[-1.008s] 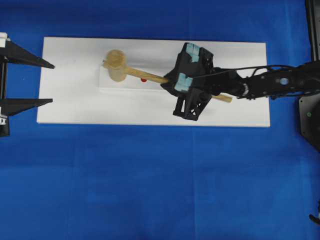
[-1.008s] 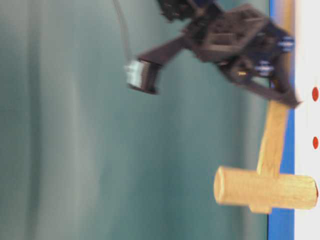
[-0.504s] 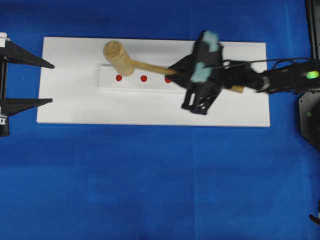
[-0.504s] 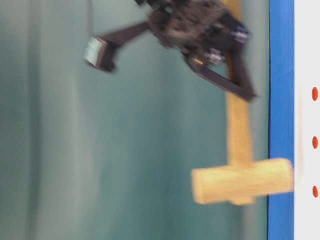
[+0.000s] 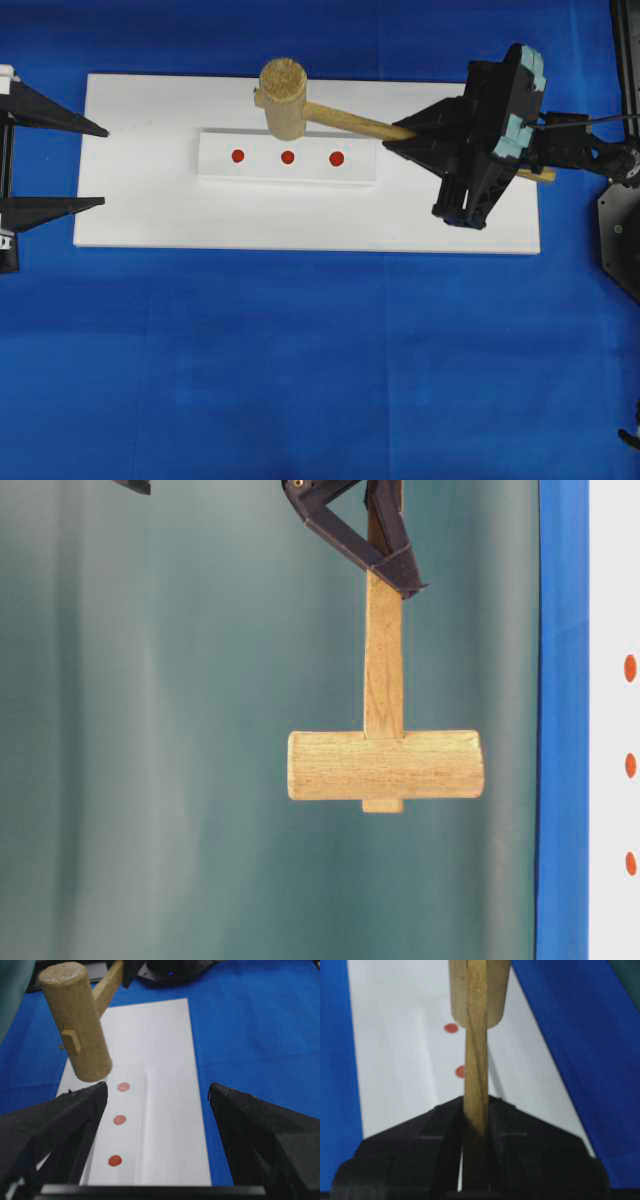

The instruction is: Hit the mark with a hammer.

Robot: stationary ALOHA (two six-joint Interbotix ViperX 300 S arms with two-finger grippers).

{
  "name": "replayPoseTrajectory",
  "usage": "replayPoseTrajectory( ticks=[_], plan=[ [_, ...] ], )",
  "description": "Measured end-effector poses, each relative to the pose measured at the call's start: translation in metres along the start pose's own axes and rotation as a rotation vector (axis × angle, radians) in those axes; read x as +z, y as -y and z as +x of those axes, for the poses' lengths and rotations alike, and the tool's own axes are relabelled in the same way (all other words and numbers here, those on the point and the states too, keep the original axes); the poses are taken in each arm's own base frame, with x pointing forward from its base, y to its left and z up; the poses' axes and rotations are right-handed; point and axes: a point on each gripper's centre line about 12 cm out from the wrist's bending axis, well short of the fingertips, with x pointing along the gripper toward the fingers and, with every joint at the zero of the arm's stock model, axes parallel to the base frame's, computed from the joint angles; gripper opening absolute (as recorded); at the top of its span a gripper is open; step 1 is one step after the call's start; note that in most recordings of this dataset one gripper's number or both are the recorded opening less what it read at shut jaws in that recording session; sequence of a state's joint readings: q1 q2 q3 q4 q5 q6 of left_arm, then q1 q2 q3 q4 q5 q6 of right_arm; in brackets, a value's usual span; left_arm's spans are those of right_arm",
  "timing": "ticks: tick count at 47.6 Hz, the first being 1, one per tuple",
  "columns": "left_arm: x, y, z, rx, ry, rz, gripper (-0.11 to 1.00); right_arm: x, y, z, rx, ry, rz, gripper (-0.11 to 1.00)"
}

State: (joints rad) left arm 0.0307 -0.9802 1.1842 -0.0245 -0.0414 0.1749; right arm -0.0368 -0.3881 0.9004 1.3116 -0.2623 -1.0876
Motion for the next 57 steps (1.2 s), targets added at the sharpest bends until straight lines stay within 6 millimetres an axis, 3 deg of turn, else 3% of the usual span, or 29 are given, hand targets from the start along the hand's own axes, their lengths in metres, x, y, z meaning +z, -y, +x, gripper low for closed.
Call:
replayPoseTrajectory(
  ticks=[10,23,30,38,44,57],
  plan=[
    [0.000,0.000,0.000,0.000,0.000,0.000,0.80,-0.015,-0.002,0.013,-0.007,-0.058,-0.010,0.02],
    [0.000,0.000,0.000,0.000,0.000,0.000,0.80,-0.069,-0.002,0.046,-0.070,-0.247,0.035,0.02],
    [-0.001,0.000,0.000,0.000,-0.002,0.000,0.80,-0.068,-0.003,0.047,-0.075,-0.244,0.035,0.02],
    [-0.001,0.000,0.000,-0.001,-0.003,0.003,0.80,-0.045,-0.002,0.032,-0.067,-0.160,0.047,0.02],
    [0.000,0.000,0.000,0.000,-0.002,0.000,0.80,-0.027,0.001,0.007,-0.042,-0.075,0.052,0.02],
    [-0.001,0.000,0.000,0.000,-0.001,0.003,0.80,-0.016,0.012,-0.043,-0.003,0.052,0.064,0.02]
  ],
)
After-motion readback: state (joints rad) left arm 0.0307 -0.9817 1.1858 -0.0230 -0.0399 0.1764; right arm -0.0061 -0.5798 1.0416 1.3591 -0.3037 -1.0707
